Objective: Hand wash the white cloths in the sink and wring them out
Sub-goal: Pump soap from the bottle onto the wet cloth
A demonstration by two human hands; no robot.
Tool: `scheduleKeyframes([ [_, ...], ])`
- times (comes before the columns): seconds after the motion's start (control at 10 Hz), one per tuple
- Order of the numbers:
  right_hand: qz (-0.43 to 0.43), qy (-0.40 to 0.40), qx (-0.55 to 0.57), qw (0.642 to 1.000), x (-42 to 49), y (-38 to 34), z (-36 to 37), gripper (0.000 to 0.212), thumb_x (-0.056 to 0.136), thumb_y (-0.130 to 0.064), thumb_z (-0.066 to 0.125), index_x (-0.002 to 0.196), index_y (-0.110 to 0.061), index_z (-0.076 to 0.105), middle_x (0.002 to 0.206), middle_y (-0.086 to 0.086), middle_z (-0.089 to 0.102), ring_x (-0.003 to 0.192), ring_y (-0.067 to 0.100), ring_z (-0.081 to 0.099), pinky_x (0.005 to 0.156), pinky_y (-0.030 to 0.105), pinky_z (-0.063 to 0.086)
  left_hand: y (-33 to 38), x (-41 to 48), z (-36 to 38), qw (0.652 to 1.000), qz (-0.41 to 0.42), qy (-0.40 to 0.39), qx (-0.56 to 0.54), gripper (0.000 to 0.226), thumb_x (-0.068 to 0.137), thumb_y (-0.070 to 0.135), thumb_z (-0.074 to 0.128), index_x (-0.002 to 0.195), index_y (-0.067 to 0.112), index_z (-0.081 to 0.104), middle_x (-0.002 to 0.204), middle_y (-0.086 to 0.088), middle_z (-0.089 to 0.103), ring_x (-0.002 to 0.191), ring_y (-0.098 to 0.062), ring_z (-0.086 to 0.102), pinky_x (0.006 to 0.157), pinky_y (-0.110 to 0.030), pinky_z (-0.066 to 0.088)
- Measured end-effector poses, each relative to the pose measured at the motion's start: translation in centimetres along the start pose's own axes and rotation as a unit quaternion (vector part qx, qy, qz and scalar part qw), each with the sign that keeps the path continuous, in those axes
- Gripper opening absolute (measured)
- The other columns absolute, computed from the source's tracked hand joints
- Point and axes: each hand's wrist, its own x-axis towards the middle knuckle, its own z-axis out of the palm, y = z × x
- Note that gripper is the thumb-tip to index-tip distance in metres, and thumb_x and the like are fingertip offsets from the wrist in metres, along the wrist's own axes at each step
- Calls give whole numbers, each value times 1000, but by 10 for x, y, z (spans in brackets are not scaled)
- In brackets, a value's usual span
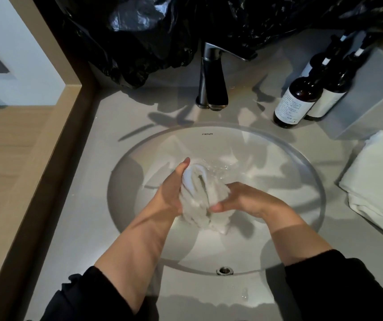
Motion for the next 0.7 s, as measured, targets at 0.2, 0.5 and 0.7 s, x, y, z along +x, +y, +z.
scheduleKeyframes([
  [0.2,-8,142,231,962,-1,-6,0,38,83,-19,73,118,-14,56,89,8,67,75,17,65,69,20,51,-9,7,-4,951,162,207,163,24,87,24,60,66,12,55,67,-1,54,66,-24,50,66,-28,43],
  [0.5,-24,453,-54,890,10,-24,44,48,98,-42,43,59,-15,47,58,6,56,62,27,51,65,32,39,-25,-3,22,746,413,485,196,38,101,46,36,92,31,69,35,23,44,42,6,52,55,-2,40],
  [0.7,-138,527,-87,834,10,-32,72,41,94,-40,40,61,-17,42,53,5,50,57,27,50,58,33,33,-21,0,24,991,47,104,75,28,97,36,44,82,18,59,84,-7,63,73,-20,58,72,-32,48],
])
